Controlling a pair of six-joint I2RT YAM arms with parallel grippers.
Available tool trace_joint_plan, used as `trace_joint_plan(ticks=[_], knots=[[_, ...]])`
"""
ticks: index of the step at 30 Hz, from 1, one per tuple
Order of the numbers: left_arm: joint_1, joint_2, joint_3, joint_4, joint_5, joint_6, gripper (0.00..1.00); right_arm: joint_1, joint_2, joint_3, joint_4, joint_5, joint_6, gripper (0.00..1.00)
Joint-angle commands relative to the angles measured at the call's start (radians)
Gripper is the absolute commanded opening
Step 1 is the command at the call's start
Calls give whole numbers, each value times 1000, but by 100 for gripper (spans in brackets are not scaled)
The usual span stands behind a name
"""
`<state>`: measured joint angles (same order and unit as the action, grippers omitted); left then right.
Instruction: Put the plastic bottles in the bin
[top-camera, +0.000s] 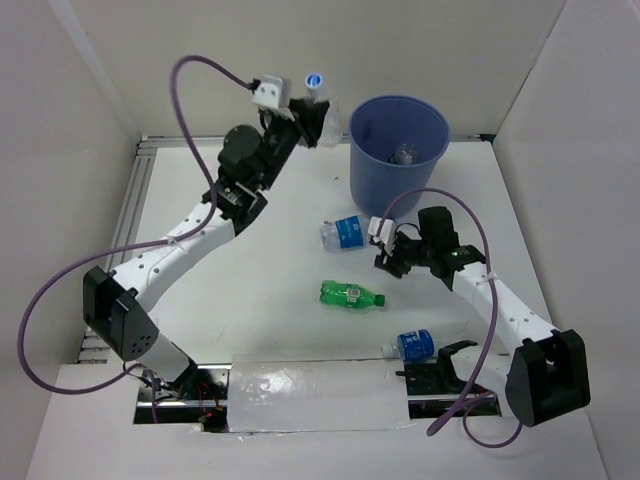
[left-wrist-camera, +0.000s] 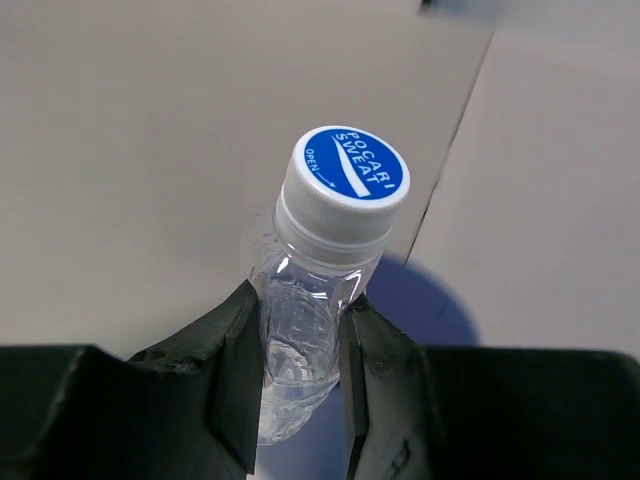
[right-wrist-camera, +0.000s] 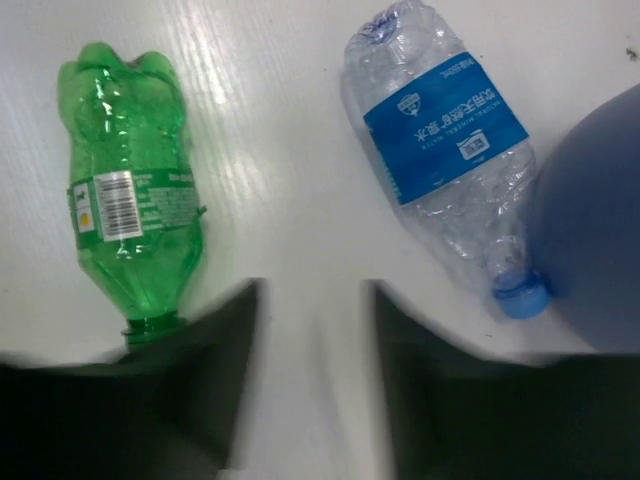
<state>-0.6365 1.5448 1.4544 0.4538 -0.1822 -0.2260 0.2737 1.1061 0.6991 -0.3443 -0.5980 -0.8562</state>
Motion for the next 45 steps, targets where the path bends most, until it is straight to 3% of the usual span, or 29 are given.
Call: trace_joint_plan(ticks=[1,2,3,4,5,8,11,13,14,15,17,18,27,31,33,35,38,39,40,41,44,45], knots=[[-3,78,139,95,73,-53,0,-7,-20,-4,-63,-101,3,36],[-3,109,176,111,88,-82,0,-16,-20,5,-80,-141,-7,18],[-3,142,255,135,101,-134,0,-16,-20,5,-102,-160,-21,18],[-14,179,306,135,101,-150,0,-16,-20,16,-142,-175,-33,25],[-31,263,363,135,101,-160,0,-16,-20,16,-159,-202,-43,52],[-58,442,674,-17,110,-161,0,-16,-2,55,-243,-259,-56,100],[-58,535,773,-105,119,-171,4,-7,23,79,-321,-312,-67,100],[-68,549,753,-127,110,-180,12,30,38,79,-321,-322,-34,100],[-68,549,733,-127,110,-180,22,41,50,79,-305,-322,-21,100],[-77,549,713,-127,90,-170,53,51,51,79,-283,-295,30,100],[-77,540,689,-136,78,-156,89,85,60,68,-250,-258,68,100],[-77,529,675,-151,63,-156,99,96,60,59,-216,-237,87,100],[-95,319,612,-188,34,-33,100,228,178,40,-43,-54,169,100],[-95,1,297,-233,-48,7,100,283,247,30,25,71,181,100],[-95,-110,47,-263,-89,-19,100,294,267,30,53,111,181,100],[-72,-242,-163,-299,-102,-82,100,303,279,11,53,112,163,94],[-48,-336,-341,-412,-143,-188,97,324,290,2,31,132,138,84],[-48,-365,-380,-428,-143,-206,97,325,290,2,31,132,126,77],[-48,-418,-420,-441,-143,-231,95,325,290,2,2,118,126,58],[-48,-445,-457,-452,-143,-268,95,325,290,29,-13,94,115,49],[-48,-514,-571,-474,-108,-282,94,289,276,94,-146,-4,39,26],[-48,-514,-597,-492,-99,-291,92,268,262,149,-178,-28,26,23]])
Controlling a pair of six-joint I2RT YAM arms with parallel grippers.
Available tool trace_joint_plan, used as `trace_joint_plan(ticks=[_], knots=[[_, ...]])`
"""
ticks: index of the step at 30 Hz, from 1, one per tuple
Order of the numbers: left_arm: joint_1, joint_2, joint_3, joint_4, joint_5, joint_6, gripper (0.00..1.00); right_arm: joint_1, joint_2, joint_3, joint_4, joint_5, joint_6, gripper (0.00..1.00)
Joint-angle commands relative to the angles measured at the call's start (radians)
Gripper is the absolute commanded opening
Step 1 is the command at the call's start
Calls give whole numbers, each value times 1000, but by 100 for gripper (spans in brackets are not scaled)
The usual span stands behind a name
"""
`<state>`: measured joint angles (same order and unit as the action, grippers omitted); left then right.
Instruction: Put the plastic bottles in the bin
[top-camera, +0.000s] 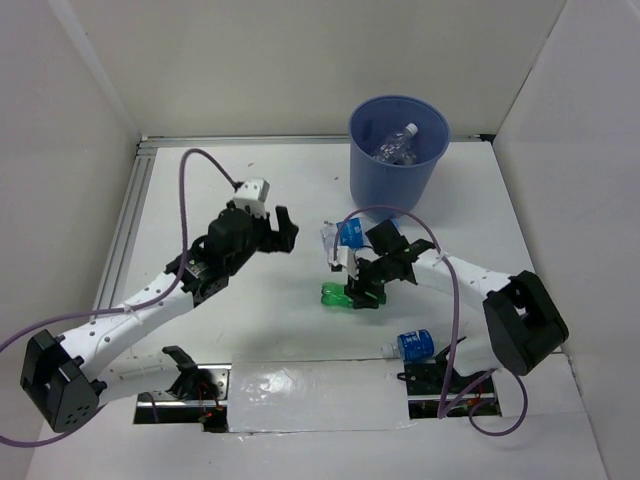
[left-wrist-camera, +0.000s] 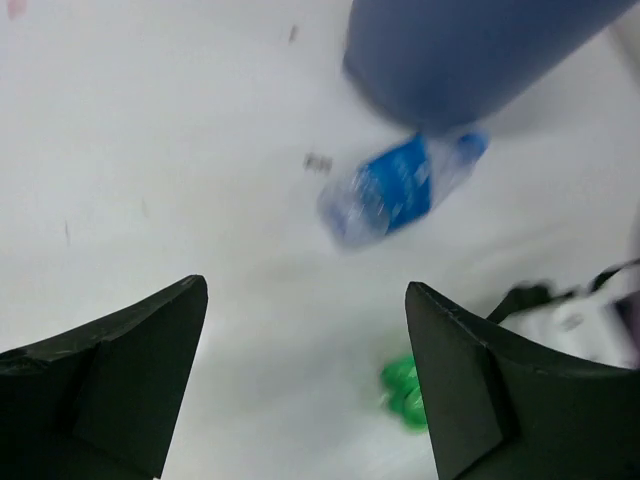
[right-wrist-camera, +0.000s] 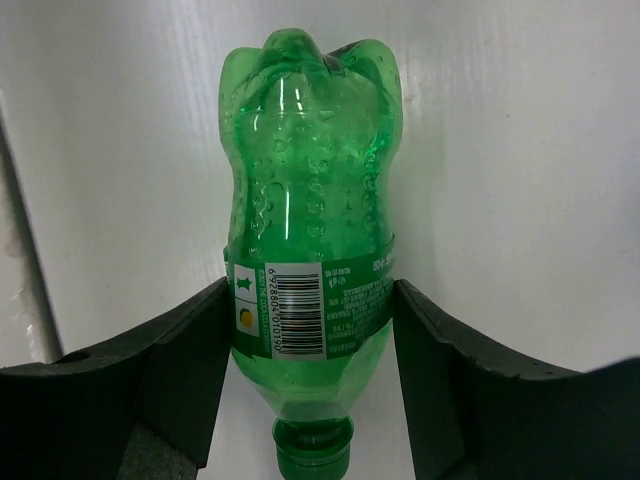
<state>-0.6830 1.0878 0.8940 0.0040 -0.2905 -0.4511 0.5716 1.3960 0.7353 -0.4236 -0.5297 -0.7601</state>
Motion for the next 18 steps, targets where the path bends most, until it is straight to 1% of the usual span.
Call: trace_joint_plan(ticks=[1,2,4,5,6,7,8,9,10,11,12,14,15,16,17,18], knots=[[-1,-68,-36,-62,10,-66,92,-45,-43,148,-140,-130,-96,21],[10,-68,-36,-79,10,-83,92,-62,-79,185,-211,-179,-120,18],[22,-54,-26,-108,10,-115,92,-108,-132,304,-256,-191,-120,17],[40,-45,-17,-108,33,-132,93,-124,-144,346,-256,-200,-120,17],[54,-17,-4,-122,48,-174,94,-140,-153,428,-256,-200,-108,17],[84,4,25,-122,63,-204,94,-179,-153,467,-256,-200,-96,17],[98,30,42,-136,130,-230,96,-200,-163,505,-233,-200,-96,17],[112,58,57,-125,180,-230,96,-220,-163,569,-209,-200,-61,17],[112,122,90,-110,226,-201,96,-252,-163,596,-170,-181,-29,18],[112,151,109,-75,291,-155,96,-269,-163,622,-100,-165,0,20],[112,179,123,-56,328,-64,96,-285,-154,672,-71,-138,40,20],[132,277,166,-23,431,58,98,-314,-100,735,-28,-96,77,22],[132,318,190,-22,541,116,98,-328,-71,771,-15,-55,106,22],[141,415,257,-74,624,272,98,-352,-10,838,-3,-18,146,23],[142,461,294,-75,625,273,95,-371,24,869,-3,-18,146,23],[142,503,327,-94,666,316,94,-387,55,898,8,-4,188,27]])
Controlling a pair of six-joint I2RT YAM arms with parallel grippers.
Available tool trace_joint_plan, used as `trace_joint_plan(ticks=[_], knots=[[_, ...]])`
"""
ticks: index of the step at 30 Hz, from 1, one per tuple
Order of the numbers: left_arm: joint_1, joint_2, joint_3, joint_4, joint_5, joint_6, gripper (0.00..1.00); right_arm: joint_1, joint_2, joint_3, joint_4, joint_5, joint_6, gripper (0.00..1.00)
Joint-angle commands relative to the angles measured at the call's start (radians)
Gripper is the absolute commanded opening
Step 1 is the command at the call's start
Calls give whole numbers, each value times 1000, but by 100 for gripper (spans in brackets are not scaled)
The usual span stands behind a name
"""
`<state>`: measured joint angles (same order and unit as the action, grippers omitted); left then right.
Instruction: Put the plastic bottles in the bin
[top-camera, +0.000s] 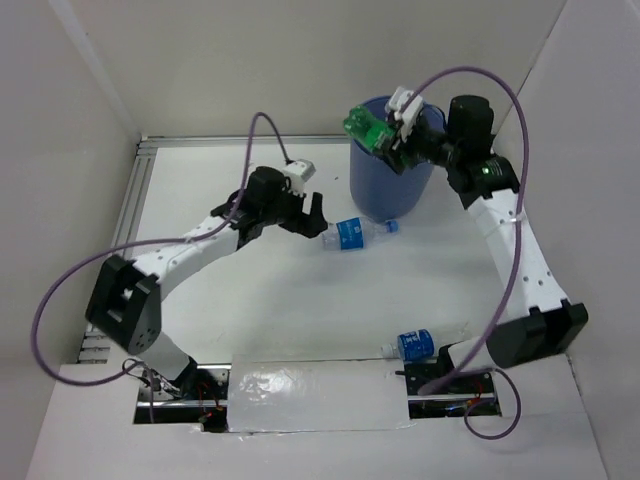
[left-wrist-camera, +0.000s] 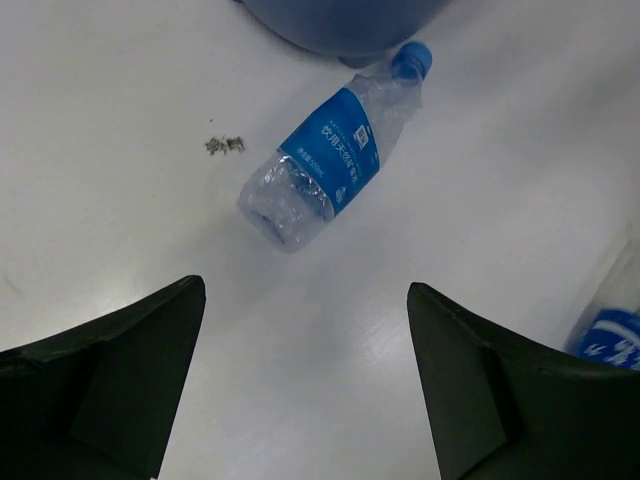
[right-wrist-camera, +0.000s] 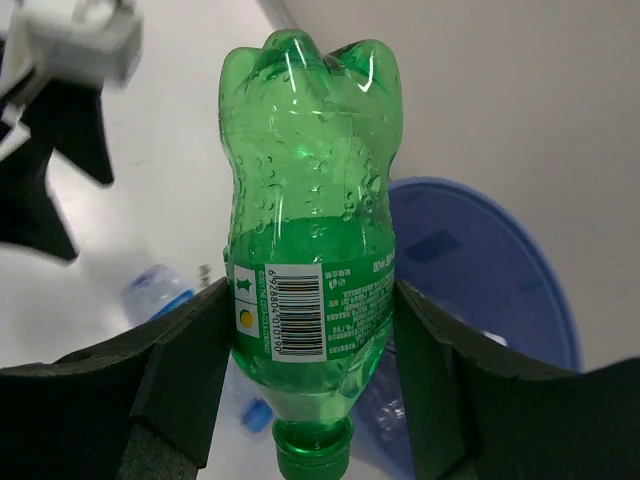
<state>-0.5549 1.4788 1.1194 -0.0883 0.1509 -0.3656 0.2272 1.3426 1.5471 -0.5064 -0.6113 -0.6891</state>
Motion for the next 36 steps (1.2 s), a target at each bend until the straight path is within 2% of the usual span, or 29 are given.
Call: trace_joint_plan(ticks=[1,2,3,5,6,7,8,9,12,14,15,16,17,19,21,24,26,27,28,29,31,32,33,34,36], knots=[[13,145,127,-17,234,294,94,-60,142,137,91,87,132,29],[-8,172,150,-8,243,327,98,-71,173,165,91,97,141,31],[-20,208,151,2,225,356,98,-86,235,191,91,97,154,31],[-48,236,172,56,184,419,99,-109,286,246,100,111,197,41],[-69,251,186,67,158,433,99,-109,329,261,100,111,210,52],[-79,296,203,67,123,464,99,-123,348,299,86,111,227,78],[-79,320,251,55,113,479,99,-140,363,320,66,93,227,93],[-89,345,270,29,99,491,99,-152,374,335,10,61,227,100],[-108,411,293,16,90,551,99,-225,353,335,-43,-115,205,100],[-120,423,266,67,90,579,99,-267,297,288,-113,-298,128,100],[-132,455,266,67,75,588,99,-307,282,271,-174,-376,52,100],[-132,478,287,67,26,588,99,-319,255,256,-366,-446,-52,100],[-145,503,302,67,-5,597,99,-319,238,211,-467,-509,-292,100],[-145,566,330,67,-75,581,99,-319,172,130,-639,-519,-433,100],[-145,595,362,94,-126,559,99,-319,116,-36,-713,-519,-584,100],[-145,678,428,29,-165,528,95,-278,-18,-260,-704,-463,-612,100],[-145,689,428,3,-165,502,83,-253,-123,-385,-653,-434,-577,100],[-145,689,437,-11,-154,502,73,-253,-153,-419,-635,-424,-557,100],[-154,689,438,-22,-154,489,49,-240,-183,-448,-615,-413,-543,100],[-154,689,438,-31,-154,488,36,-239,-233,-476,-586,-392,-523,100],[-154,617,398,-31,-154,455,6,-229,-272,-545,-586,-372,-523,94],[-154,582,373,-19,-142,441,0,-229,-298,-565,-599,-345,-559,89],[-154,539,346,-8,-126,432,0,-217,-307,-606,-613,-331,-582,83],[-154,438,291,2,-105,418,0,-207,-307,-626,-632,-315,-608,65],[-163,330,243,24,1,418,0,-207,-316,-694,-694,-283,-703,55]])
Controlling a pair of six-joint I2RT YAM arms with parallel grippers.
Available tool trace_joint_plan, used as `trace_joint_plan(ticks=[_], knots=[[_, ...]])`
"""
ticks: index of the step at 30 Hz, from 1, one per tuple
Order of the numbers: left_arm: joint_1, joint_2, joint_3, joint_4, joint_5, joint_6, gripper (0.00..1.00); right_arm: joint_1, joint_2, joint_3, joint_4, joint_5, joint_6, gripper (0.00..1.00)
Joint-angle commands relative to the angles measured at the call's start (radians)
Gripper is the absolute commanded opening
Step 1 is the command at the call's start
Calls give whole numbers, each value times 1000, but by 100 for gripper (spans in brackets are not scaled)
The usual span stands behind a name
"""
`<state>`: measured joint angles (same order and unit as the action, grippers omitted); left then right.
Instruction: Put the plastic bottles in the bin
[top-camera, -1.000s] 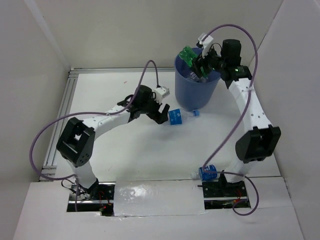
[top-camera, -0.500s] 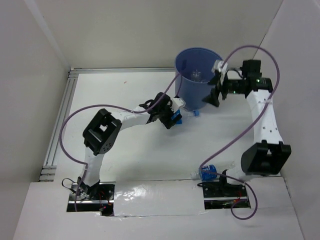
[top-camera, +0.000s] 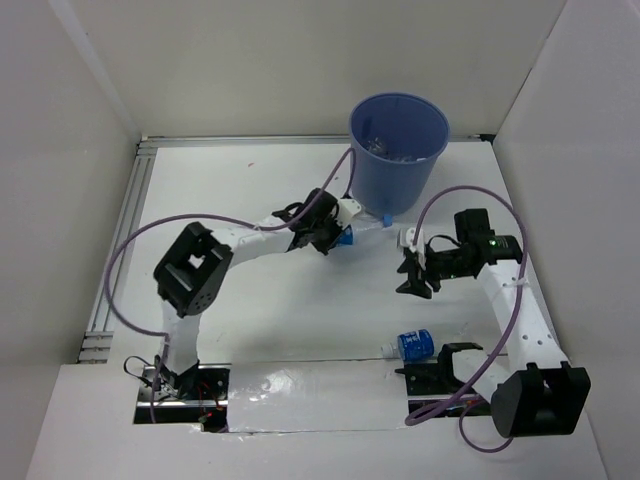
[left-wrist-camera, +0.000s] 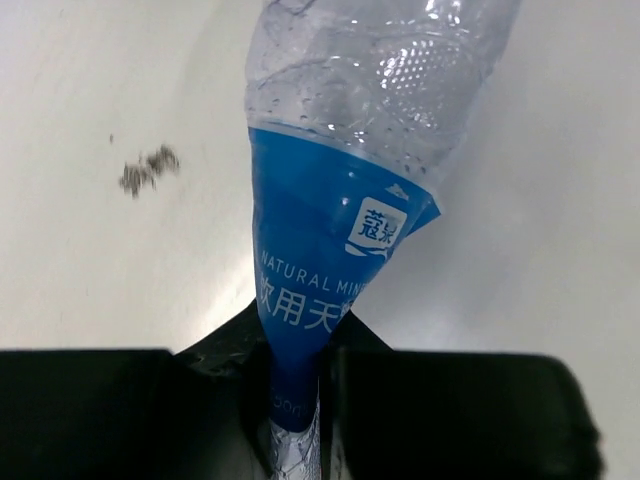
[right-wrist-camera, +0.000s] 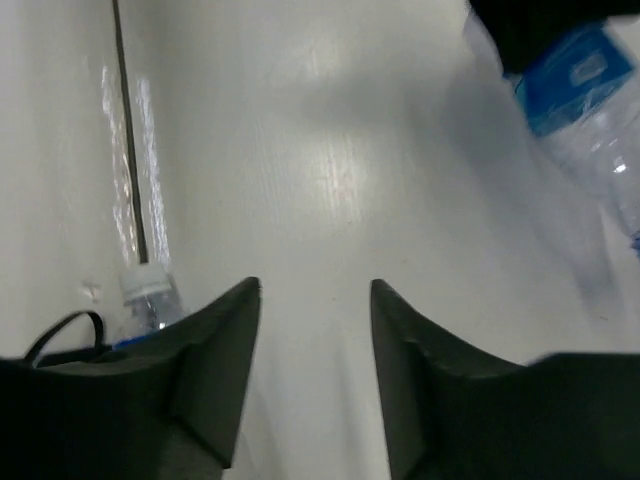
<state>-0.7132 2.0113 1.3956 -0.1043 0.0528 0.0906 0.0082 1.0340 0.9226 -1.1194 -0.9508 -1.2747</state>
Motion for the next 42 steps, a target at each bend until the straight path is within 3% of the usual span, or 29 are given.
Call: trace_joint_plan(ticks=[1,3,6,7,13,17,19,20,23,25,26,31,37,40,42], knots=[[-14,-305,-65,40,145,-26,0,21,-8,-92,-95,69,-153,51],[-28,-388,-66,40,235,-14,0,30,-31,-134,-106,115,-201,60],[-37,-463,11,21,263,-23,0,39,-52,-195,-80,136,-222,94],[-37,-464,40,32,254,-40,0,39,-52,-205,-80,147,-236,97],[-37,-320,304,225,86,-162,2,107,-6,-226,-80,181,-259,99],[-37,2,665,215,-66,-222,6,147,17,-226,-69,231,-229,99],[-37,85,741,245,-129,-252,10,156,28,-214,-69,242,-229,99],[-46,121,773,256,-166,-265,23,156,28,-203,-69,242,-218,99],[-46,251,929,229,-236,-287,42,156,-18,-203,-45,262,-181,99],[-46,288,983,215,-266,-299,81,165,-40,-203,-45,274,-170,99],[-46,288,984,215,-277,-299,99,165,-52,-203,-45,285,-170,99],[-55,184,873,301,-257,-310,100,200,-16,-214,-80,296,-227,100],[-65,17,768,353,-222,-266,100,279,168,-160,-134,359,-267,100],[-74,-146,593,379,-243,-236,100,302,227,-125,-174,368,-295,100],[-74,-299,319,422,-267,-227,100,354,247,-107,-183,411,-295,99]])
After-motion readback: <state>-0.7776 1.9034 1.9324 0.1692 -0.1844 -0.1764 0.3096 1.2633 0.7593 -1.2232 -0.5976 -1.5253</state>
